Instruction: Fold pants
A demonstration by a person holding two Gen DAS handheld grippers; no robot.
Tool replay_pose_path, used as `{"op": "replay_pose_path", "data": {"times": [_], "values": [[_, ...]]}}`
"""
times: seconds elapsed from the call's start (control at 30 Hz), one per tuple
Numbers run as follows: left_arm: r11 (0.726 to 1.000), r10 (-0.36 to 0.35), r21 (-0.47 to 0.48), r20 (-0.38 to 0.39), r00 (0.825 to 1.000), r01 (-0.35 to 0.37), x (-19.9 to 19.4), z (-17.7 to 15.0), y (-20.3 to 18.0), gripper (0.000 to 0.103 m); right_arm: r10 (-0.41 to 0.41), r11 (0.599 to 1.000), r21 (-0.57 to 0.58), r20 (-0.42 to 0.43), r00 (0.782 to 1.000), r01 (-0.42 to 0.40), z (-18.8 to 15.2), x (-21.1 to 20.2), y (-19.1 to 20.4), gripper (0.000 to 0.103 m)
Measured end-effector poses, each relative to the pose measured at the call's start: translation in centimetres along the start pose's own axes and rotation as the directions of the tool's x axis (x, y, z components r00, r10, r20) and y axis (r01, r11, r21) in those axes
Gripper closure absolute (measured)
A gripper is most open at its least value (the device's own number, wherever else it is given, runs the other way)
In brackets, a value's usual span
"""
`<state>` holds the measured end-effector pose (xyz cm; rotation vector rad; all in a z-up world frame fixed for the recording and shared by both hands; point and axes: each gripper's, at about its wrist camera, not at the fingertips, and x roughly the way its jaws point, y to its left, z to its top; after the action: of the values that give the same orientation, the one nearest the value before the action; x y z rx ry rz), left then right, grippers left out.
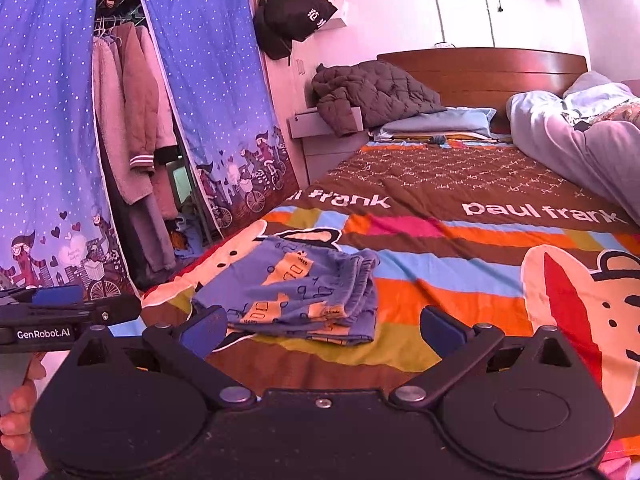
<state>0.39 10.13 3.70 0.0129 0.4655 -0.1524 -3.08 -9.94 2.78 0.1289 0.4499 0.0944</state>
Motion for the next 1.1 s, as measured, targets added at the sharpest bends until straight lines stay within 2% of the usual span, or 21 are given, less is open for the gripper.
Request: {"op": "replay_pose_path", "data": {"times": [0.7, 0.9, 1.1], "values": [[1.0, 0.002, -0.02, -0.018, 1.0, -0.002, 0.6, -0.1, 1.1, 0.0, 0.016, 0.999, 0.035, -0.045, 0.999, -0.014, -0.3, 1.2, -0.3, 0.001], [0.999, -0.014, -0.036, -0.044, 0.999, 0.013, 1.1, -0.1, 1.3, 0.0, 0.023, 0.999, 0.036, -0.056, 0.998, -0.021, -0.6, 1.3, -0.3, 0.001], [0.999, 0.019, -0.028, -0.055, 0.998, -0.021, 1.5, -0.3, 1.2, 0.0, 0.026, 0.999, 0.036, -0.058, 0.998, -0.024, -0.7, 1.3, -0.3, 0.001]]}}
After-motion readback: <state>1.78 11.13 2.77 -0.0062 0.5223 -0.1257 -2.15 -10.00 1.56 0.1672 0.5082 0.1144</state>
